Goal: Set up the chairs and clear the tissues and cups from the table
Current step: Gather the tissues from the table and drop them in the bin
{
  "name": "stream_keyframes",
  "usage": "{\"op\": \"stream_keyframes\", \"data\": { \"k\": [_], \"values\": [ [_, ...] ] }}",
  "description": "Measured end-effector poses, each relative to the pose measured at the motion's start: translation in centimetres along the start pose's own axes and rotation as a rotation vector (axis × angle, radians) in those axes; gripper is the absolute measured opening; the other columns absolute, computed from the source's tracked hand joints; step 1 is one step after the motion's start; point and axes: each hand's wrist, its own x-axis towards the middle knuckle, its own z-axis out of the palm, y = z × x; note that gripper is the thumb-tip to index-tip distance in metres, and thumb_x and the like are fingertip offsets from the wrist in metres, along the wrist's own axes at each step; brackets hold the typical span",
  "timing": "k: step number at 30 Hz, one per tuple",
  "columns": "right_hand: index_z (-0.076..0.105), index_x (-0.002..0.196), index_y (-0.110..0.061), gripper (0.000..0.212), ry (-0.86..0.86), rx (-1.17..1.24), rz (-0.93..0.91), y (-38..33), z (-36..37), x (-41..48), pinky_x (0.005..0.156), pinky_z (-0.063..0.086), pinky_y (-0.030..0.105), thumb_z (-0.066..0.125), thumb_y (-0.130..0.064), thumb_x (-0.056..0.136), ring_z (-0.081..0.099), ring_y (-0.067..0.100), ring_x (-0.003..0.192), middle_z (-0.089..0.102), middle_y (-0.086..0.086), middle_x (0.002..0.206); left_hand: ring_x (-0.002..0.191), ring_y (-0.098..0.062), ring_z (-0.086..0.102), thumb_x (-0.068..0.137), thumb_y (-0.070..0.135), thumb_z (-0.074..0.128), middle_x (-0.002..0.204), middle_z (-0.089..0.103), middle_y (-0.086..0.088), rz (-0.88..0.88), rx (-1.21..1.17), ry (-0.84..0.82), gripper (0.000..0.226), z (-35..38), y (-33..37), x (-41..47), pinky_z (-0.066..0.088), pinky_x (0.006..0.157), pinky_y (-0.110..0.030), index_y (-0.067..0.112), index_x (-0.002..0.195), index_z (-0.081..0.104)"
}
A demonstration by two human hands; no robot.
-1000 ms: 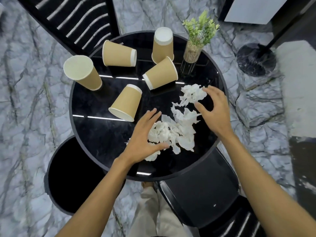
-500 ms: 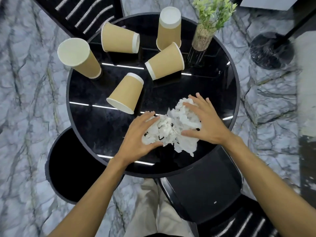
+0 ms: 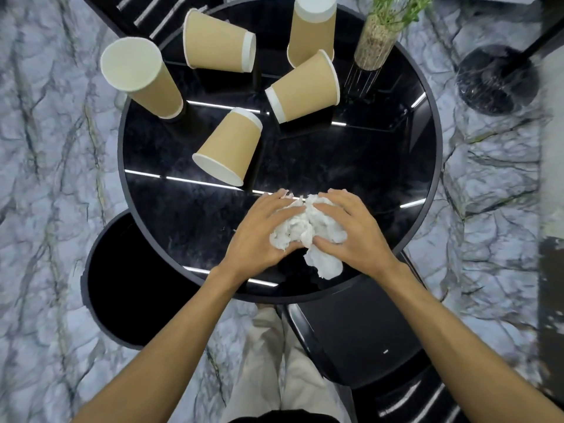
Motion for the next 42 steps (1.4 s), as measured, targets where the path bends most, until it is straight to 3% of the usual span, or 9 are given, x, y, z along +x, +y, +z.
{"op": "stream_keyframes", "data": {
  "k": [2,5,10,13,17,26,36,42],
  "values": [
    [0.064,0.121,-0.013,0.046,0.04,-0.017,-0.016,-0.1,0.5,-0.2,0.099,0.044,0.038,0.076,-0.029,0.079,0.051,0.023,0.115,0.06,0.003,0.125,0.133,-0.021,0.049,0.081,0.034,0.078,0.126,0.065,-0.003,0.012,-0.036,0.061,0.046,0.2,-0.2,-0.2,0.033,0.115,-0.039,0.013,0.12,0.068],
    [0.067,0.116,-0.016,0.04,0.037,0.022,0.011,-0.5,1.1,-0.3,0.091,0.046,0.035,0.077,-0.023,0.078,0.052,0.02,0.102,0.061,-0.003,0.116,0.118,-0.023,0.06,0.08,0.023,0.08,0.116,0.069,-0.004,-0.001,-0.059,0.115,0.034,0.1,-0.1,-0.3,0.042,0.106,-0.034,0.009,0.11,0.072],
    [0.07,0.111,-0.018,0.037,0.046,0.188,0.086,-1.8,0.4,0.7,0.086,0.052,0.033,0.079,-0.023,0.075,0.06,0.014,0.098,0.063,-0.011,0.107,0.098,-0.015,0.065,0.077,0.024,0.083,0.103,0.071,0.002,-0.143,-0.178,0.131,0.029,-1.3,0.7,-0.3,0.052,0.087,-0.032,0.009,0.101,0.074],
    [0.072,0.108,-0.016,0.036,0.055,0.239,0.118,-2.8,-0.3,1.5,0.088,0.053,0.033,0.08,-0.02,0.073,0.064,0.014,0.101,0.068,-0.006,0.107,0.094,-0.013,0.067,0.078,0.026,0.081,0.099,0.07,0.007,-0.191,-0.268,0.151,0.024,-2.3,1.8,-0.3,0.053,0.084,-0.031,0.013,0.097,0.073],
    [0.073,0.107,-0.016,0.035,0.052,0.257,0.065,-4.9,-0.9,2.7,0.089,0.052,0.03,0.083,-0.022,0.074,0.065,0.013,0.102,0.07,-0.003,0.107,0.096,-0.018,0.066,0.079,0.016,0.076,0.103,0.07,-0.003,-0.203,-0.268,0.216,0.026,-3.9,2.2,-1.2,0.053,0.085,-0.041,0.005,0.102,0.072],
    [0.074,0.106,-0.016,0.033,-0.061,0.347,-0.072,-13.6,1.2,6.7,0.089,0.052,0.031,0.083,-0.018,0.074,0.066,0.014,0.101,0.071,-0.002,0.108,0.097,-0.021,0.067,0.082,0.025,0.072,0.105,0.071,-0.008,-0.215,-0.175,0.442,0.033,-11.8,3.5,-6.7,0.053,0.085,-0.038,0.0,0.104,0.071],
    [0.072,0.104,-0.025,0.032,-0.276,0.4,-0.276,-26.3,12.6,11.3,0.086,0.054,0.036,0.083,-0.022,0.074,0.066,0.016,0.098,0.07,-0.004,0.105,0.102,-0.017,0.066,0.082,0.018,0.074,0.107,0.07,-0.007,-0.37,0.007,0.674,0.027,-21.8,-1.8,-19.0,0.052,0.09,-0.032,0.002,0.104,0.072],
    [0.074,0.104,-0.017,0.03,-0.363,0.381,-0.344,-29.2,21.4,12.3,0.088,0.053,0.035,0.082,-0.022,0.076,0.065,0.017,0.1,0.071,0.002,0.105,0.099,-0.013,0.066,0.079,0.01,0.078,0.107,0.07,-0.004,-0.442,0.053,0.785,0.025,-23.5,-7.4,-24.8,0.05,0.087,-0.023,0.007,0.103,0.074]
  ]
}}
